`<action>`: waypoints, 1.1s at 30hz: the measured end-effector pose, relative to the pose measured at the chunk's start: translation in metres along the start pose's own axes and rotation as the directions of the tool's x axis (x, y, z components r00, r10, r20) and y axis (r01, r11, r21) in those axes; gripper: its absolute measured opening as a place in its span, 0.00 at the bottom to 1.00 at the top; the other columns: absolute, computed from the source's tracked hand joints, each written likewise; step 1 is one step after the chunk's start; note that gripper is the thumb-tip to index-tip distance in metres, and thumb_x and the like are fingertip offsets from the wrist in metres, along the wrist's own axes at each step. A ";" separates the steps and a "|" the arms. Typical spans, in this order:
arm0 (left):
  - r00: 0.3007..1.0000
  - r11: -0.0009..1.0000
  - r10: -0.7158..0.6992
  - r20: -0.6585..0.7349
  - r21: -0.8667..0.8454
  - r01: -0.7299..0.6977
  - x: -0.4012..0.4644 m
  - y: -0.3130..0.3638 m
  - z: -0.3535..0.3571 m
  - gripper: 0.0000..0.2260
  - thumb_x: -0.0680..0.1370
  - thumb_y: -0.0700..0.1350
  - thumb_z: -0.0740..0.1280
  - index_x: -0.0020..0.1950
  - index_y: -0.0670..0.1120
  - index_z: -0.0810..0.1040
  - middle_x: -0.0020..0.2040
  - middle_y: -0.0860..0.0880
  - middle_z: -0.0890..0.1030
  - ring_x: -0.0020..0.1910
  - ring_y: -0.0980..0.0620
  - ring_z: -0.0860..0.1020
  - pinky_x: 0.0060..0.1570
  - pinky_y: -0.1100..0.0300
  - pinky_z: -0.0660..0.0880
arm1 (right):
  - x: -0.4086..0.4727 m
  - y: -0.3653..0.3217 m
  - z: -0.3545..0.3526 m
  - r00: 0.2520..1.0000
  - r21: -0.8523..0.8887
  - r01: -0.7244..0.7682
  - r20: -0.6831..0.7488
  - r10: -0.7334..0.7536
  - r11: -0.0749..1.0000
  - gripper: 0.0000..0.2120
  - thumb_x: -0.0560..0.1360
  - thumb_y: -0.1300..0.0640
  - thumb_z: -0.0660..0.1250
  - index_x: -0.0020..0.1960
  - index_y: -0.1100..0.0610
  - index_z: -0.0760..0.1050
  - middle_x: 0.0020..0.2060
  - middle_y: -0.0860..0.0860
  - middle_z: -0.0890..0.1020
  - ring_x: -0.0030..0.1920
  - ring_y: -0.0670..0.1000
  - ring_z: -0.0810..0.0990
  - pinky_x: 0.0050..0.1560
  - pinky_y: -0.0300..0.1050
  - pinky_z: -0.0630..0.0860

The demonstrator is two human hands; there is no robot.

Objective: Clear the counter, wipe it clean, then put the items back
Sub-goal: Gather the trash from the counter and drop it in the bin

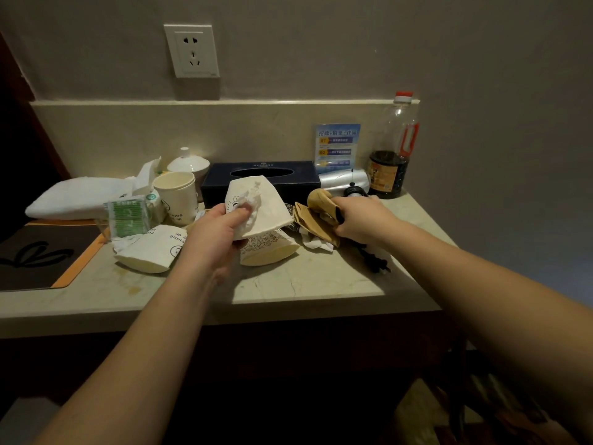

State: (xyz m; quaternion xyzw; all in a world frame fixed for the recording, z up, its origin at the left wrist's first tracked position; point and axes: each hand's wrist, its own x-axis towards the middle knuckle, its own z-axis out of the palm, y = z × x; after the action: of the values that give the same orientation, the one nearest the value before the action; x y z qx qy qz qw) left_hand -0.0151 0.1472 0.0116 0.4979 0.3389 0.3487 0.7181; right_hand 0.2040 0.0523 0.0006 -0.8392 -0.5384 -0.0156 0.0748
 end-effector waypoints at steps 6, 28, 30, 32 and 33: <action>1.000 1.000 0.001 0.003 -0.031 -0.001 -0.004 0.002 0.001 0.04 0.80 0.37 0.62 0.52 0.43 0.75 0.46 0.47 0.80 0.40 0.54 0.78 0.25 0.67 0.75 | 0.005 -0.001 0.010 0.986 0.058 -0.066 -0.151 0.074 0.996 0.11 0.76 0.55 0.63 0.58 0.48 0.72 0.49 0.50 0.80 0.53 0.55 0.76 0.57 0.50 0.64; 0.990 1.000 0.009 0.140 -0.010 -0.008 -0.028 -0.010 0.037 0.08 0.80 0.41 0.63 0.57 0.47 0.77 0.53 0.47 0.82 0.49 0.51 0.79 0.45 0.57 0.73 | -0.095 0.035 -0.048 0.929 0.999 0.048 -0.039 0.369 -0.013 0.18 0.71 0.66 0.70 0.59 0.60 0.72 0.54 0.57 0.80 0.55 0.56 0.80 0.55 0.47 0.79; 0.984 1.000 -0.013 0.176 -0.009 0.015 -0.042 -0.023 0.055 0.07 0.80 0.40 0.63 0.55 0.48 0.78 0.52 0.48 0.83 0.47 0.52 0.80 0.45 0.57 0.73 | -0.124 0.045 -0.040 0.910 0.994 0.060 -0.015 0.414 -0.096 0.15 0.72 0.68 0.69 0.57 0.61 0.73 0.51 0.57 0.81 0.53 0.56 0.80 0.58 0.49 0.78; 0.973 1.000 -0.023 0.229 0.004 0.023 -0.058 -0.039 0.075 0.08 0.79 0.39 0.62 0.54 0.48 0.79 0.48 0.51 0.84 0.44 0.54 0.81 0.43 0.58 0.72 | -0.155 0.059 -0.030 0.881 0.985 0.046 0.039 0.471 -0.169 0.12 0.72 0.68 0.68 0.54 0.60 0.74 0.49 0.57 0.81 0.52 0.56 0.81 0.59 0.50 0.77; 0.966 1.000 -0.022 0.257 0.019 0.018 -0.067 -0.047 0.085 0.08 0.79 0.39 0.62 0.53 0.48 0.79 0.45 0.52 0.85 0.42 0.56 0.81 0.42 0.59 0.71 | -0.170 0.068 -0.023 0.867 0.979 0.035 0.071 0.492 -0.202 0.12 0.72 0.68 0.68 0.54 0.60 0.74 0.50 0.58 0.81 0.54 0.57 0.81 0.59 0.51 0.77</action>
State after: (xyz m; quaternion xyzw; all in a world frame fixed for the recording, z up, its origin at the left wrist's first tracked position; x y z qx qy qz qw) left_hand 0.0280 0.0384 -0.0010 0.5413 0.2506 0.2713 0.7554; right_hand 0.1953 -0.1319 -0.0019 -0.5518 -0.1670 0.2625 0.7738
